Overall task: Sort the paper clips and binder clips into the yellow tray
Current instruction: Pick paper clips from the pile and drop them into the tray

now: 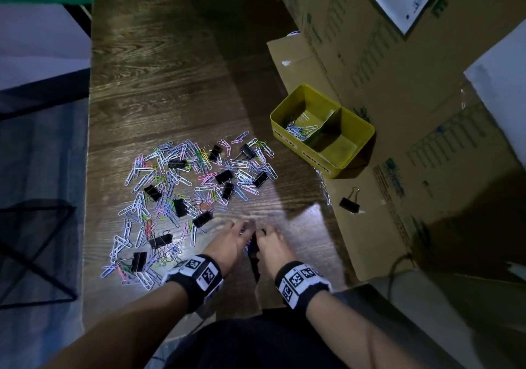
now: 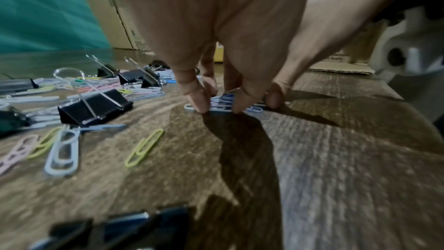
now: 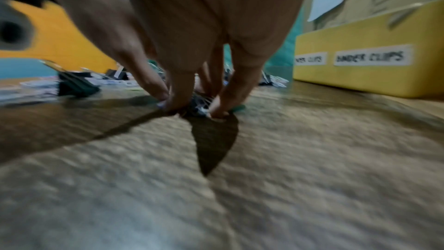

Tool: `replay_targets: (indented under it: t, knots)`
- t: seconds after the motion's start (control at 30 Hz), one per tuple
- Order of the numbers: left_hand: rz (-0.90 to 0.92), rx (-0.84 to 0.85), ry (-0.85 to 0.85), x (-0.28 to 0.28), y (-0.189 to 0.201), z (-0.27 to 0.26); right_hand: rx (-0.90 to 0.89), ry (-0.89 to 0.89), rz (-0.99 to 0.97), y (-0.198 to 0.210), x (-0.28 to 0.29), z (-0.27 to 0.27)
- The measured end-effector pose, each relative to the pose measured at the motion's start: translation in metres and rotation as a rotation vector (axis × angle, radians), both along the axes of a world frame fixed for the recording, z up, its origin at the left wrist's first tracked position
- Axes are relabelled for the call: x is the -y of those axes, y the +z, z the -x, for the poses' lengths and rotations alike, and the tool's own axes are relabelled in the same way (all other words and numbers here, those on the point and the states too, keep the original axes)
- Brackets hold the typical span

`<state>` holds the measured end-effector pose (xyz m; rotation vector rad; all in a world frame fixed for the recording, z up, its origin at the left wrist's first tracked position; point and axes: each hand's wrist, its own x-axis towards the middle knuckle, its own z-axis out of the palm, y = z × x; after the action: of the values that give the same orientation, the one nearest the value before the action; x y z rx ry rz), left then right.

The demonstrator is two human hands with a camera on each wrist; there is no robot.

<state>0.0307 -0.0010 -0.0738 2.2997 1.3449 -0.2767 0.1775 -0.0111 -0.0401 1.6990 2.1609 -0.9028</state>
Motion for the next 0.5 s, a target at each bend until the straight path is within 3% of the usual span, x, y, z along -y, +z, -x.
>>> replay_targets:
  t: [0.17,0.37,0.5]
  knots:
    - [-0.024,0.072,-0.027,-0.001,0.014,-0.003,-0.024,0.102,-0.046,-0.009,-0.002,-0.004]
    - [-0.006,-0.088,-0.15,-0.012,0.011,0.001,0.036,0.329,-0.088,-0.008,-0.001,-0.008]
    - [-0.007,-0.165,-0.183,-0.015,0.008,0.001,0.066,0.389,-0.097,-0.003,-0.004,-0.01]
